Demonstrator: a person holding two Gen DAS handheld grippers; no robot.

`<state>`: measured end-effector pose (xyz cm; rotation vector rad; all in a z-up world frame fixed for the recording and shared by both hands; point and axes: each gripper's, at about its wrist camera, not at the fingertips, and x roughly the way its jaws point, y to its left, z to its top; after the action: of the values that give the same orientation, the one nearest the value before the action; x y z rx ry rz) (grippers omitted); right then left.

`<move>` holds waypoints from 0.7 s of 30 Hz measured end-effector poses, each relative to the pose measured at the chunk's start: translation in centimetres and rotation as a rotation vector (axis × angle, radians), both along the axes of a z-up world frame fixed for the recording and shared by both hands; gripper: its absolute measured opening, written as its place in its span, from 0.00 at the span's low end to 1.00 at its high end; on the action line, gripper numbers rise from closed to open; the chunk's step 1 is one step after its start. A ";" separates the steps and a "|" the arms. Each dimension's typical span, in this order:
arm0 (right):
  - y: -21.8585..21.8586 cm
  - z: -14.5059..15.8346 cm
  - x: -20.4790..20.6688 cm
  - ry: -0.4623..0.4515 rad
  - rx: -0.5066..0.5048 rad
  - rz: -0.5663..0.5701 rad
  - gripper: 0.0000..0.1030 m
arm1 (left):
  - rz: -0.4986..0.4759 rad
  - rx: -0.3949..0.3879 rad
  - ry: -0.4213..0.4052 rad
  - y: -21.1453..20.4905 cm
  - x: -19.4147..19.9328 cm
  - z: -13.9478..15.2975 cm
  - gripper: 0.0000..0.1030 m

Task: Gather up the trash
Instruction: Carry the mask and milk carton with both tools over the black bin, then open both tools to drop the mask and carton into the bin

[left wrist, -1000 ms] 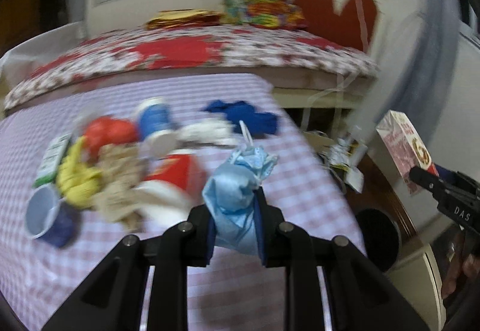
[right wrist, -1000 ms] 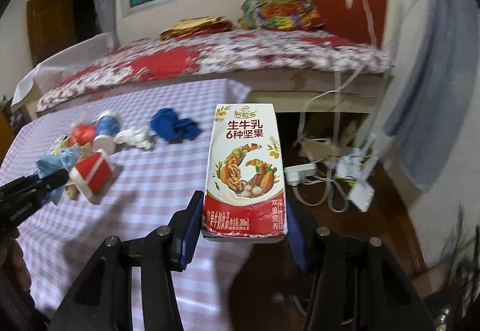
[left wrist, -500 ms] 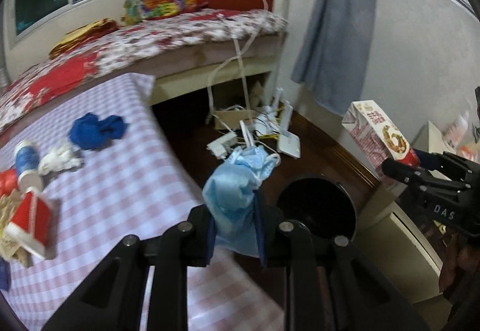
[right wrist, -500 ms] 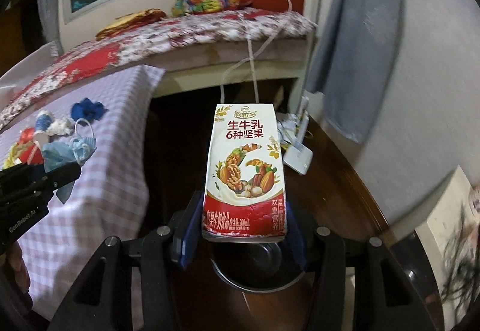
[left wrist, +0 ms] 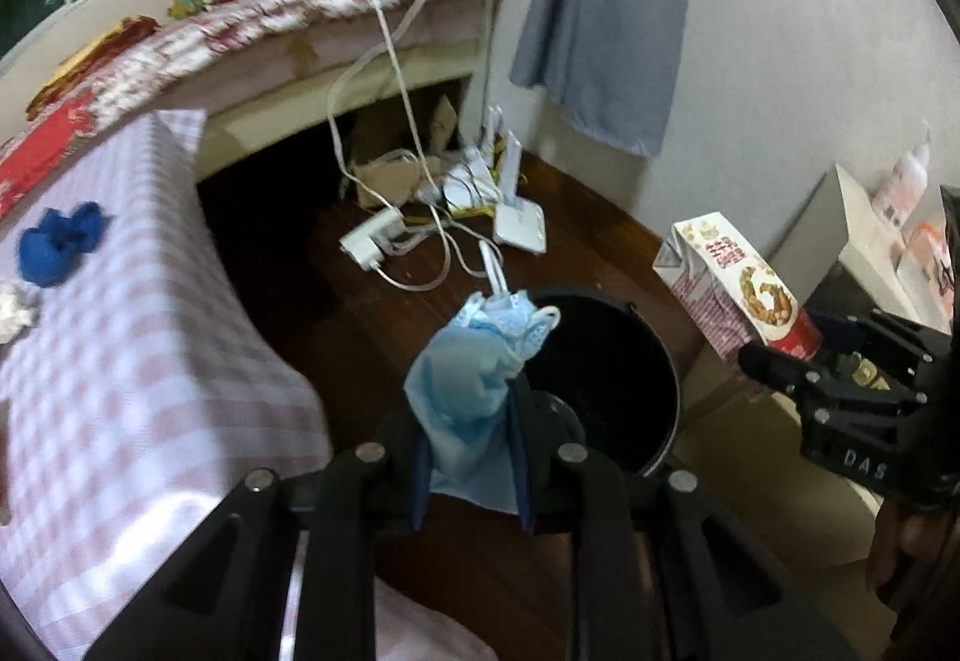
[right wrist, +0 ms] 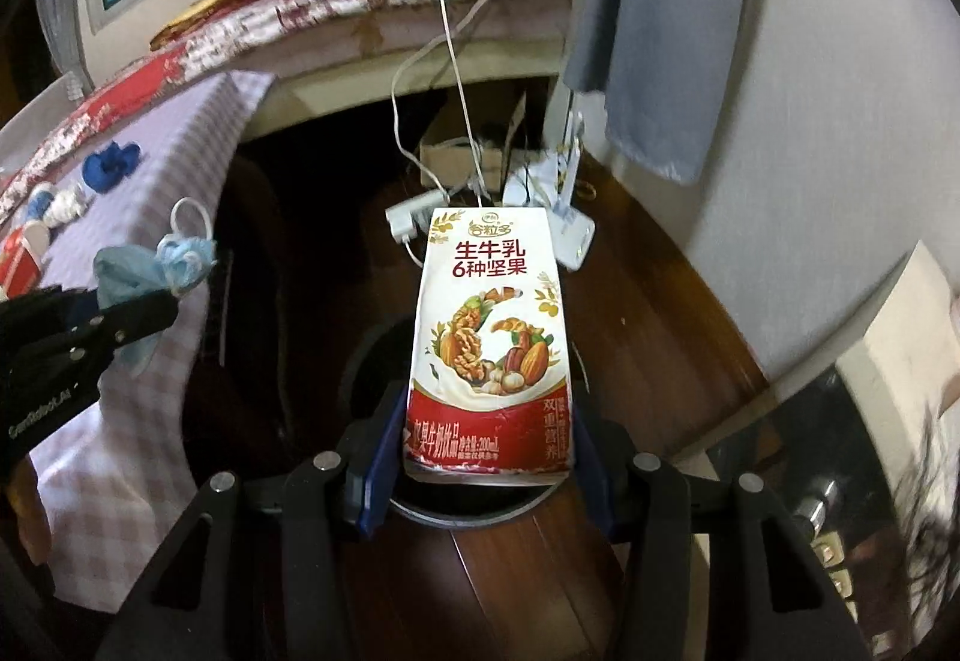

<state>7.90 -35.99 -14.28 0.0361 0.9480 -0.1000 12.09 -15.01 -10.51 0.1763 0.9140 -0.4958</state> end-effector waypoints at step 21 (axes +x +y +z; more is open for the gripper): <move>-2.3 -10.0 2.7 0.184 -0.004 0.101 0.52 | -0.103 0.116 0.314 -6.4 2.9 -10.4 0.23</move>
<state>10.60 -38.33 -24.29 -0.0249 1.1318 -0.0120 14.99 -21.41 -20.94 0.2565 1.2469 -0.5760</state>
